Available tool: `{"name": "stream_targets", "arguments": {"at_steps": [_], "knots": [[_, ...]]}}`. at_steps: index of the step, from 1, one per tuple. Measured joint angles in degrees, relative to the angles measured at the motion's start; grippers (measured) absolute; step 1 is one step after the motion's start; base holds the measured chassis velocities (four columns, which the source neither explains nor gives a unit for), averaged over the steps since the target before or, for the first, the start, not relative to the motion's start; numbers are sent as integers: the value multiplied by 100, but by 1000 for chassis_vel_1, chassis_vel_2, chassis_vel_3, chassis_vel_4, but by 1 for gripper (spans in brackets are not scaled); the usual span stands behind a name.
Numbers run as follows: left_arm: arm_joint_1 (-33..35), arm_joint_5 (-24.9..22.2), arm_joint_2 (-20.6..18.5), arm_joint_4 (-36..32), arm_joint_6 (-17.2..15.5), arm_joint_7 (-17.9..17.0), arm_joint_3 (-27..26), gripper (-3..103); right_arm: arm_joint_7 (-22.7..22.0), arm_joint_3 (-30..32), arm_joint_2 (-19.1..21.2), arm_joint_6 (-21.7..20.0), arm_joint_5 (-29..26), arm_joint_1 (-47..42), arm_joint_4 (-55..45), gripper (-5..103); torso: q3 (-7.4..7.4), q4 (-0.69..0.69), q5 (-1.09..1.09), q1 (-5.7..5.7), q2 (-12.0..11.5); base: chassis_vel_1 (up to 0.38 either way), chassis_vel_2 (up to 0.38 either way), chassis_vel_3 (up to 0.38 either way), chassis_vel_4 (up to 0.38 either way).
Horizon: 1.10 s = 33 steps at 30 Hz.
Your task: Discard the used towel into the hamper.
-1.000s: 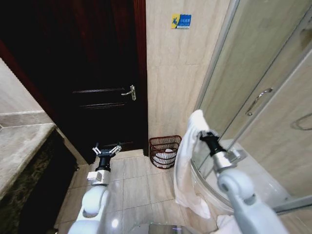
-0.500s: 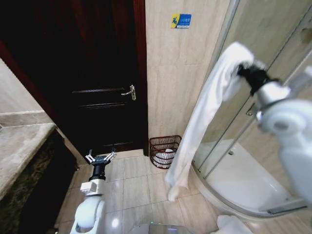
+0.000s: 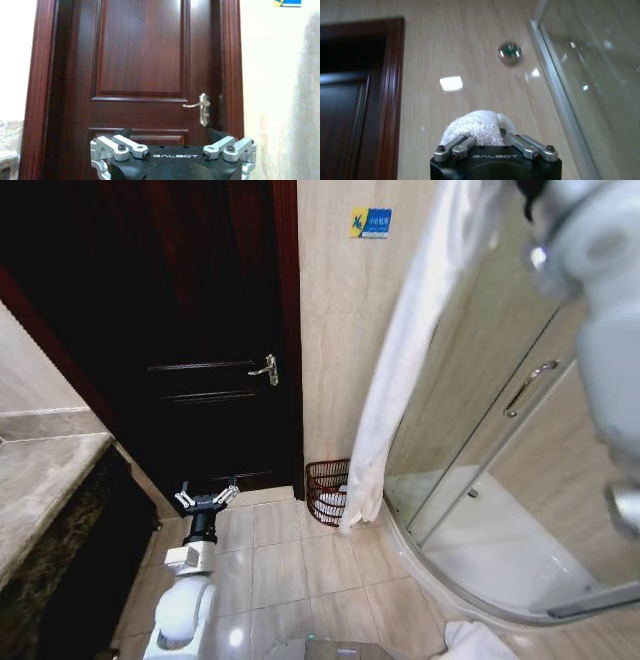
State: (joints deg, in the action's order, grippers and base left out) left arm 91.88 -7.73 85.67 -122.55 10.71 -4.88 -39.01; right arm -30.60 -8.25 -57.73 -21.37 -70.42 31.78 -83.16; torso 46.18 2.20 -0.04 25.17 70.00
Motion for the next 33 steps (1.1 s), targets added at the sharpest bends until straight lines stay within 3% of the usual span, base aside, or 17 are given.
{"name": "stream_targets", "arguments": {"at_steps": [3, 7, 16, 22, 33], "knots": [[48, -74, 27, -57, 1, -5, -37, 100, 124, -51, -634, -30, 410, 770, 944, 9, -1, -1, 1, -1, 0, 0, 0, 0, 0], [88, -111, 37, -121, 1, -18, -44, 100, 190, -34, -870, -130, 605, 1097, 1267, 9, -1, -2, 3, -1, 0, 0, 0, 0, 0], [412, -354, 98, -268, 137, -79, -137, 100, 897, 265, -1761, -257, 1692, 2365, 2912, 9, -3, -2, 1, -3, 2, 0, 0, 0, 0], [410, -410, -46, -271, 136, -77, -238, 100, 1134, 299, -1869, -267, 1872, 2559, 3349, 9, -2, -1, 3, -3, 2, 0, 0, 0, 0], [297, -688, -203, -465, -9, 29, -243, 100, 1001, -92, -1541, -369, 1640, 2309, 2875, 9, -1, -2, 3, -2, 1, 0, 0, 0, 0]]}}
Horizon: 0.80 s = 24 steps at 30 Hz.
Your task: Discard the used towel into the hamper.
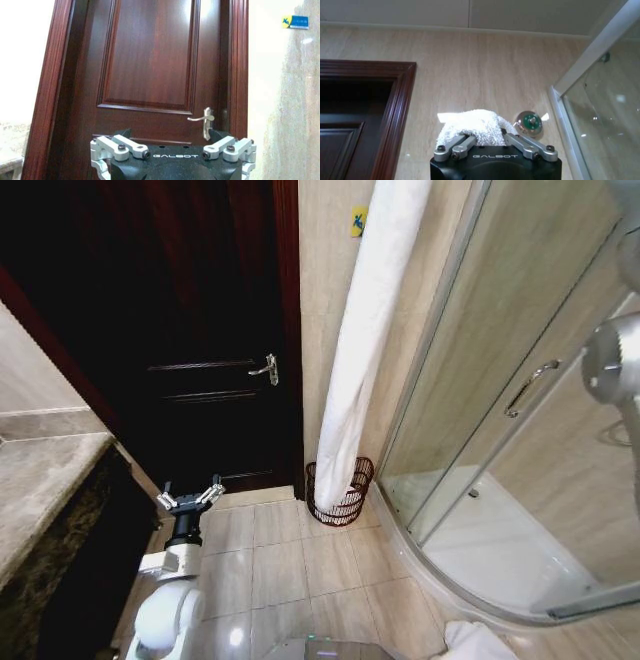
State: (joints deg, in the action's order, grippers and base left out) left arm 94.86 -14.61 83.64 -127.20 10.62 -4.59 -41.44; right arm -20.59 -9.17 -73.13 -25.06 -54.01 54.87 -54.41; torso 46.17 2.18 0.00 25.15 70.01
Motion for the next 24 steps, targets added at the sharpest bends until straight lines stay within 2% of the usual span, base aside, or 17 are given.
{"name": "stream_targets", "arguments": {"at_steps": [10, 24], "knots": [[-73, -25, -21, -44, -34, 6, 22, 100, -35, -130, 145, -85, -140, -66, -230, 9, 0, -1, 1, -1, 0, 0, 0, 0, 0], [-92, 61, 42, -108, -68, 0, 48, 100, 245, -109, 188, -31, -58, -175, -43, 9, 0, -1, 0, 0, 0, -52, 54, 51, -54]]}}
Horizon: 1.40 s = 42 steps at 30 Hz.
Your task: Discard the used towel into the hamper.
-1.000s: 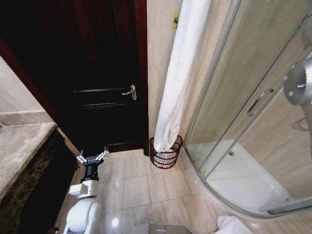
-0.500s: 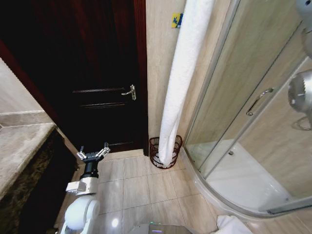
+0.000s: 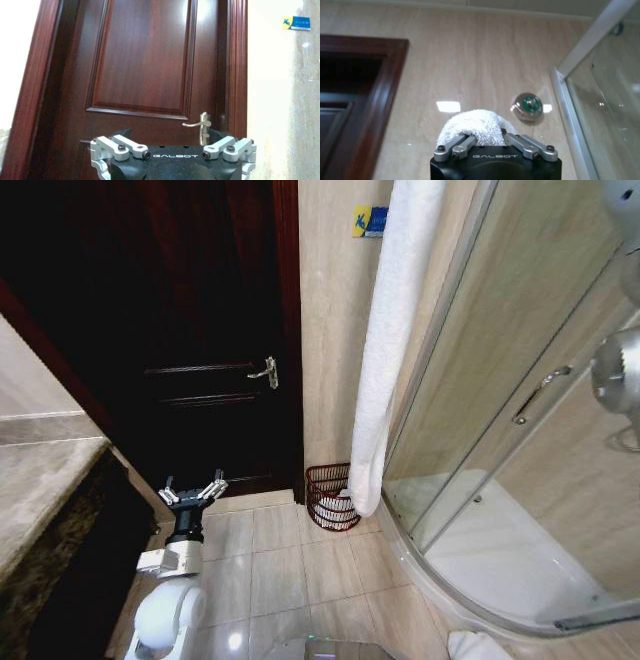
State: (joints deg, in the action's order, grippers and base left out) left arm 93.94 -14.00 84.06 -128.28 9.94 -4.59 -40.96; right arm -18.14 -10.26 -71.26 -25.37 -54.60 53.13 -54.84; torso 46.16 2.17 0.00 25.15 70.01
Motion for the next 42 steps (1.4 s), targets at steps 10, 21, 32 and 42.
{"name": "stream_targets", "arguments": {"at_steps": [10, 21, 32, 42], "knots": [[-22, 118, 35, -2, -34, -19, 80, 100, 190, 58, 82, 34, 68, -94, 80, 9, 0, 0, 0, 0, -1, -100, 108, 87, -98], [18, 143, 44, -13, -37, -25, 67, 100, 234, 43, 4, -11, 106, 54, 250, 9, 0, -1, 0, 0, -1, -100, 103, 96, -107], [52, 165, 7, -66, -39, -25, 71, 100, -231, 41, 173, -298, -183, -271, -381, 9, -2, 0, -1, -4, 1, -17, 16, 11, -14], [64, 184, 17, -70, -31, -16, 95, 100, -229, 18, 102, -302, -158, -30, -131, 9, 0, 0, 0, 0, 1, 0, 0, 0, 0]]}}
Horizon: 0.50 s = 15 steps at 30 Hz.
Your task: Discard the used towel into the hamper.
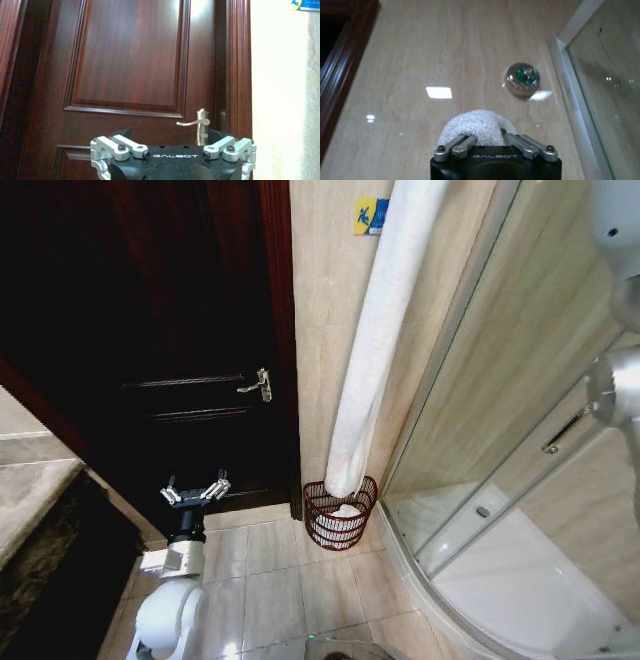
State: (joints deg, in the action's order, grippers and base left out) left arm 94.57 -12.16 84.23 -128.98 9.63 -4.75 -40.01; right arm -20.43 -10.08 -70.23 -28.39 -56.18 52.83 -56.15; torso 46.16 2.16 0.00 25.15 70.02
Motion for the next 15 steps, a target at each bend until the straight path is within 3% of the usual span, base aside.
{"name": "stream_targets", "arguments": {"at_steps": [8, 15], "knots": [[9, 37, 23, 26, 35, 5, 35, 100, 16, -9, -141, 9, 80, 246, 242, 9, 0, 1, -1, -1, 0, 0, 0, 0, 0], [2, 44, 20, 27, 45, 12, 37, 100, -116, -130, -19, 11, -8, 54, -1, 9, 0, 0, 1, 0, -1, 0, 0, 0, 0]]}}
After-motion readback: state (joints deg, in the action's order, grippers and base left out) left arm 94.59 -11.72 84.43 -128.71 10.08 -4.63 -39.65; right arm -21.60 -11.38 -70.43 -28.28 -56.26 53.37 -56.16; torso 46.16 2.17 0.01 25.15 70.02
